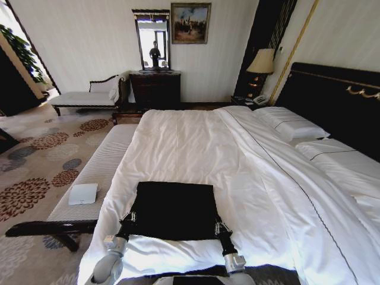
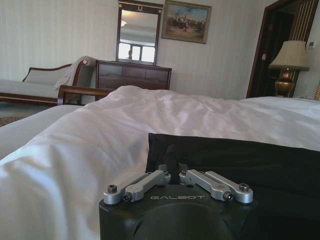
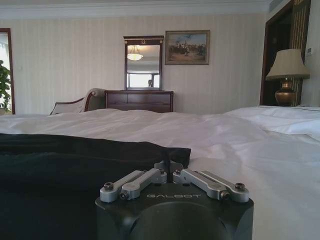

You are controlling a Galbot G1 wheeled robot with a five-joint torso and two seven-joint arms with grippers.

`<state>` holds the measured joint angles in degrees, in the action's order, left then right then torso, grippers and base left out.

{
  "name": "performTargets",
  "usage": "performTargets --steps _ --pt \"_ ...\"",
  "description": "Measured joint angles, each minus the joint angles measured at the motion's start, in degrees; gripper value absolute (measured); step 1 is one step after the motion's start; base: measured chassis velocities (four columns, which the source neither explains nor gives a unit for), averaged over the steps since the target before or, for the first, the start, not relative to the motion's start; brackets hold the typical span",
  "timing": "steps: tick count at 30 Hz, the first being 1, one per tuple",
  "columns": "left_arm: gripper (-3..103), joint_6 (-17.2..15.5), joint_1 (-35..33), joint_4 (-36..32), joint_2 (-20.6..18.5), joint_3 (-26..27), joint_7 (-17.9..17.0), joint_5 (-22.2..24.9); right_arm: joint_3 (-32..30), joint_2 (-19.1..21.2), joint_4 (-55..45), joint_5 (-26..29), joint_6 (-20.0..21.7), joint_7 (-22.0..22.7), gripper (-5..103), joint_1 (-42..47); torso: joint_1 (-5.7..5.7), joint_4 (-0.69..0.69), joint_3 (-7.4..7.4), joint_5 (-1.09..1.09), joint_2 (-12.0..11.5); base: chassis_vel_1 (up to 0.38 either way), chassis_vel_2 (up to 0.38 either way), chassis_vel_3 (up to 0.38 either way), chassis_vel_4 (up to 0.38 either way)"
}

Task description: Fold the clothes on the bed.

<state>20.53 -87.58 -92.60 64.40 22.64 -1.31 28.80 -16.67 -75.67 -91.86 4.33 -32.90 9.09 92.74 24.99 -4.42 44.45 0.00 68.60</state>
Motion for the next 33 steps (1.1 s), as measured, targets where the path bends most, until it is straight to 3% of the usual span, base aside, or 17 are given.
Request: performTargets --steps 11,12,14,18,21,22,26,29,31,33 --pt "0 0.4 -2.1 -0.5 -0.1 1.1 -0.3 -1.0 0.5 -0.2 0.3 -1.6 -0.7 -0.6 0 1.3 0.00 0.00 0.00 0.00 0.0 0.000 0.000 0.000 0.000" --pt "6 0.4 -2.5 -0.7 -0.1 1.3 -0.5 -1.5 0.4 -0.2 0.4 -1.8 -0.9 -0.7 5 1.4 0.00 0.00 0.00 0.00 0.0 0.000 0.000 0.000 0.000" --pt "6 0.4 -2.7 -0.8 -0.2 1.5 -0.5 -1.7 0.3 -0.2 0.4 -1.9 -1.0 -0.7 5 1.5 0.00 0.00 0.00 0.00 0.0 0.000 0.000 0.000 0.000" --pt "27 0.9 -4.3 -1.0 -1.2 3.0 -0.5 -2.6 -0.5 0.6 -0.2 -1.8 -1.7 -0.3 27 2.4 -0.01 0.01 0.00 0.00 0.0 0.000 0.000 0.000 0.000" --pt "33 1.1 -4.8 -1.4 -1.6 3.7 -0.5 -2.5 -1.0 0.9 -1.0 -1.7 -2.0 -0.1 32 3.1 0.00 0.01 0.00 0.00 0.0 0.000 0.000 0.000 0.000" --pt "44 1.1 -5.4 -2.2 -2.1 4.5 -0.5 -2.1 -1.8 1.4 -2.4 -1.7 -2.4 0.0 43 4.1 0.00 0.02 0.00 0.00 0.0 0.000 0.000 0.000 0.000" --pt "55 1.1 -6.0 -3.3 -3.2 5.9 -0.5 -0.9 -3.3 2.3 -5.6 -0.4 -2.4 0.0 54 6.5 0.00 0.01 0.00 0.01 0.0 0.000 0.000 0.000 0.000" --pt "70 -0.5 -4.0 -3.6 -4.9 6.8 -0.5 2.1 -5.6 3.2 -10.0 5.3 1.1 -0.7 70 8.0 -0.01 0.01 -0.01 0.00 0.0 0.000 0.000 0.000 0.000" --pt "70 -1.0 -3.4 -3.5 -5.2 6.8 -0.5 2.7 -5.9 3.2 -10.3 5.9 1.6 -0.9 70 8.0 -0.01 0.01 0.00 0.00 0.0 0.000 0.000 0.000 0.000" --pt "81 -4.1 0.1 -3.3 -6.4 5.6 -1.4 6.5 -7.3 3.1 -11.2 8.7 4.4 -1.4 81 6.1 -0.01 0.01 0.00 0.00 0.0 0.000 0.000 0.000 0.000"
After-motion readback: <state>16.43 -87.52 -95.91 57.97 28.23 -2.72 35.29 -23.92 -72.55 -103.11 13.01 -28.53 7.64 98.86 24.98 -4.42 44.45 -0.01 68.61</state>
